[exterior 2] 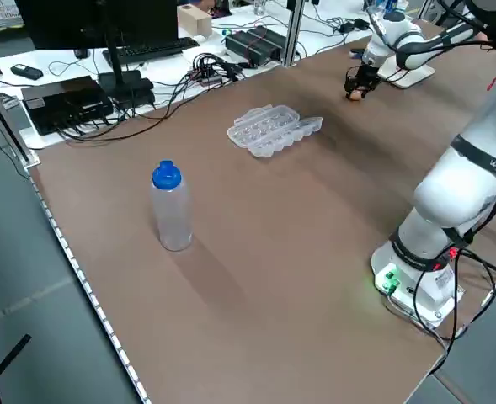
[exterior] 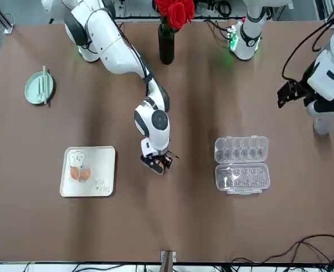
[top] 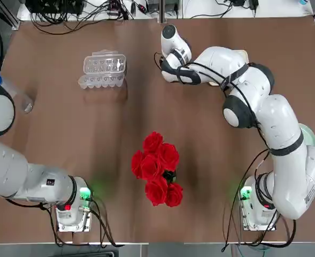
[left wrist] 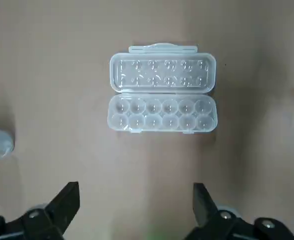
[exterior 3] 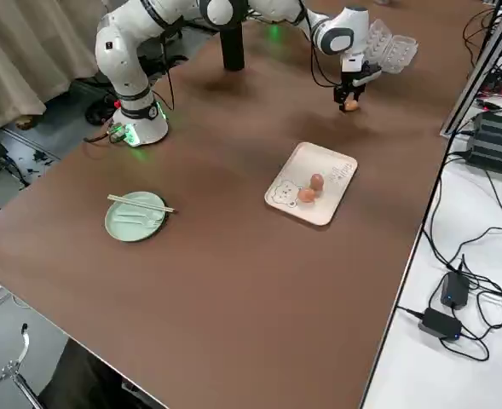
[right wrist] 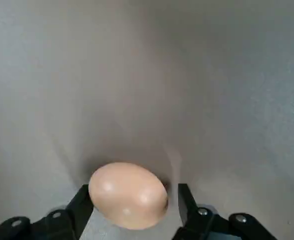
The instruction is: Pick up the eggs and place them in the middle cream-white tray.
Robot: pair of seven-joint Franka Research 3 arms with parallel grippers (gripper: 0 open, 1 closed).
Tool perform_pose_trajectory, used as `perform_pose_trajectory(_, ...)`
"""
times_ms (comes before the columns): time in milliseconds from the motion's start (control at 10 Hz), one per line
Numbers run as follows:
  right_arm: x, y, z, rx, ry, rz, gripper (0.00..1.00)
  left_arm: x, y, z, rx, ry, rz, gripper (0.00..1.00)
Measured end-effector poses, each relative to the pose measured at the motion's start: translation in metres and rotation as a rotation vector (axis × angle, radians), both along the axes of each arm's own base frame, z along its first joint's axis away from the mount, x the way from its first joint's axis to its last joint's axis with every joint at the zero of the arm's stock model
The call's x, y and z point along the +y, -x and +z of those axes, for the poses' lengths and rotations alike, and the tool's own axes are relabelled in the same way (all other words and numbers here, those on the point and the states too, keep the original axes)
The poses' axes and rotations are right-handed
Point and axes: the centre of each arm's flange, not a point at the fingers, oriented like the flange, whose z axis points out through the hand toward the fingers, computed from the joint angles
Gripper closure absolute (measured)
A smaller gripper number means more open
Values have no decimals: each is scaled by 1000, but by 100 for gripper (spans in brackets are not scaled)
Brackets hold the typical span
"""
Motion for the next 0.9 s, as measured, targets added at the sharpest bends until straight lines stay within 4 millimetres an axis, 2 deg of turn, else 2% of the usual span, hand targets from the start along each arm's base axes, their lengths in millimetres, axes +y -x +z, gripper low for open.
perform_pose_trajectory(900,-5,-5,2,-13,9,-3,34,-6,3,7,-11,13,-8,0)
